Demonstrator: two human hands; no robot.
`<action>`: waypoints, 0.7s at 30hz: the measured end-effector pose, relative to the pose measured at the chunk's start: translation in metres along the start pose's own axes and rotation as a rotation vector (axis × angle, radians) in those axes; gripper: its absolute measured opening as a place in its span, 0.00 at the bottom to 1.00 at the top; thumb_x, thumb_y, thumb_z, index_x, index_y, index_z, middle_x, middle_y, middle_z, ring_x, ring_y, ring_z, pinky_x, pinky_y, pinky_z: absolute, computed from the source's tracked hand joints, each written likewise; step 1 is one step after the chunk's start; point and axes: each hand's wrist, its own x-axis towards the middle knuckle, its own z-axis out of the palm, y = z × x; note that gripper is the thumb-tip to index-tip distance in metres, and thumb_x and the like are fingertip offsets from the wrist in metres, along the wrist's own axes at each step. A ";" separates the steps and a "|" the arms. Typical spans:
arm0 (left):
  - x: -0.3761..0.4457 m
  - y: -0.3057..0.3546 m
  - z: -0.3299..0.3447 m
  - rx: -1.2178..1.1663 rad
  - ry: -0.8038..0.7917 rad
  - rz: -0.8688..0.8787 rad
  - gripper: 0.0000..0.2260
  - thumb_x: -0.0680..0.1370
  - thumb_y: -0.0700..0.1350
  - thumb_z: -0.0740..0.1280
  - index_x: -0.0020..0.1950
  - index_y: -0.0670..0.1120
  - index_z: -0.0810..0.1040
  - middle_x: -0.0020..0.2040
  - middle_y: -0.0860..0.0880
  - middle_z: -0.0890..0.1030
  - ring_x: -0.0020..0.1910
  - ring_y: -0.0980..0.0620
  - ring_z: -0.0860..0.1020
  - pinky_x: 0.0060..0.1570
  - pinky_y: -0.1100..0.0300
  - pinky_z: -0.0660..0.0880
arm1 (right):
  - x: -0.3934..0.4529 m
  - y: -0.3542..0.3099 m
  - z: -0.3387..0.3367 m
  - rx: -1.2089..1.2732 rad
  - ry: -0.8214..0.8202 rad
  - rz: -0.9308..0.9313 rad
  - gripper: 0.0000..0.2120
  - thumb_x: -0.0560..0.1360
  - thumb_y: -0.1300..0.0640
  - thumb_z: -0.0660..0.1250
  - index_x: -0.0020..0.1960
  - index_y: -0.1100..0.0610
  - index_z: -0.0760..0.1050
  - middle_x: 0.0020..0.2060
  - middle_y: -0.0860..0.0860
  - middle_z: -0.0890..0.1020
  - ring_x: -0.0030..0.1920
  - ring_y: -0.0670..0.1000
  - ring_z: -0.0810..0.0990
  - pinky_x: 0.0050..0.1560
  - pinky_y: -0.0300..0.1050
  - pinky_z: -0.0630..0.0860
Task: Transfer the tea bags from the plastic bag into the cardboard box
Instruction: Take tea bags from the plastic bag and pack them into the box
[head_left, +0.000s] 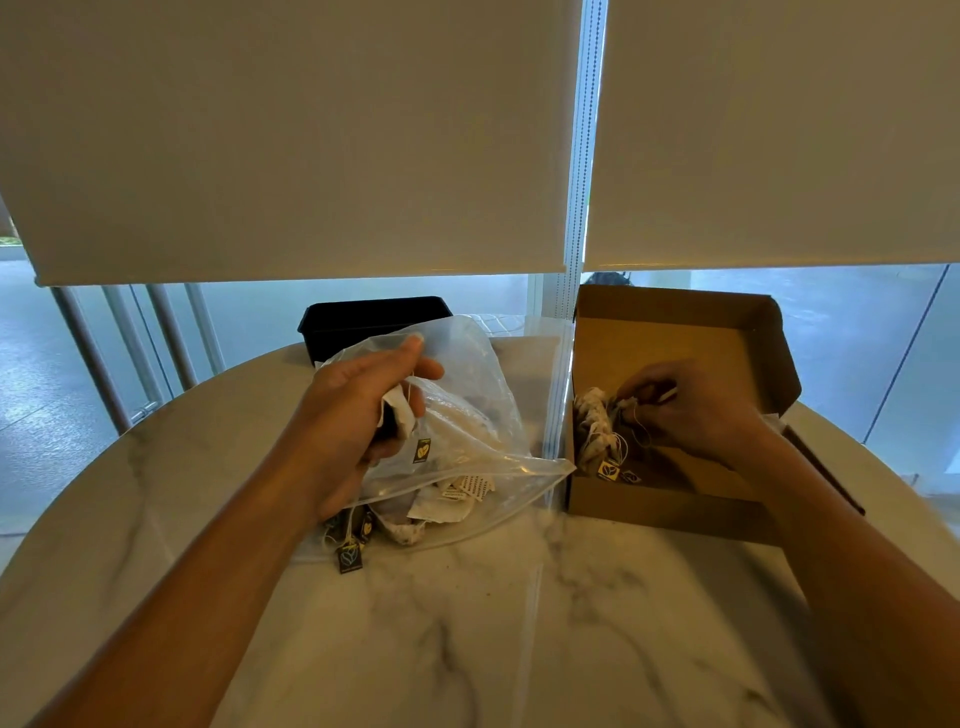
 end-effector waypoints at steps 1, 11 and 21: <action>0.000 0.000 0.000 0.002 -0.003 0.002 0.17 0.72 0.57 0.63 0.44 0.44 0.81 0.32 0.45 0.74 0.24 0.56 0.68 0.20 0.66 0.62 | -0.001 0.000 0.000 0.025 0.006 0.013 0.09 0.73 0.63 0.70 0.50 0.52 0.78 0.41 0.46 0.76 0.43 0.46 0.76 0.37 0.39 0.73; -0.003 0.002 0.003 0.019 0.031 -0.032 0.16 0.79 0.54 0.60 0.45 0.44 0.81 0.31 0.47 0.77 0.27 0.56 0.73 0.20 0.67 0.63 | -0.007 0.002 -0.024 0.126 -0.054 0.147 0.17 0.70 0.69 0.71 0.53 0.52 0.76 0.43 0.53 0.80 0.43 0.51 0.80 0.39 0.42 0.76; -0.007 0.005 0.007 -0.110 0.044 -0.077 0.15 0.81 0.48 0.56 0.46 0.42 0.79 0.37 0.42 0.83 0.36 0.49 0.81 0.19 0.66 0.60 | -0.013 -0.013 -0.025 -0.130 0.069 0.049 0.12 0.75 0.64 0.67 0.51 0.47 0.77 0.48 0.48 0.80 0.43 0.46 0.78 0.35 0.36 0.71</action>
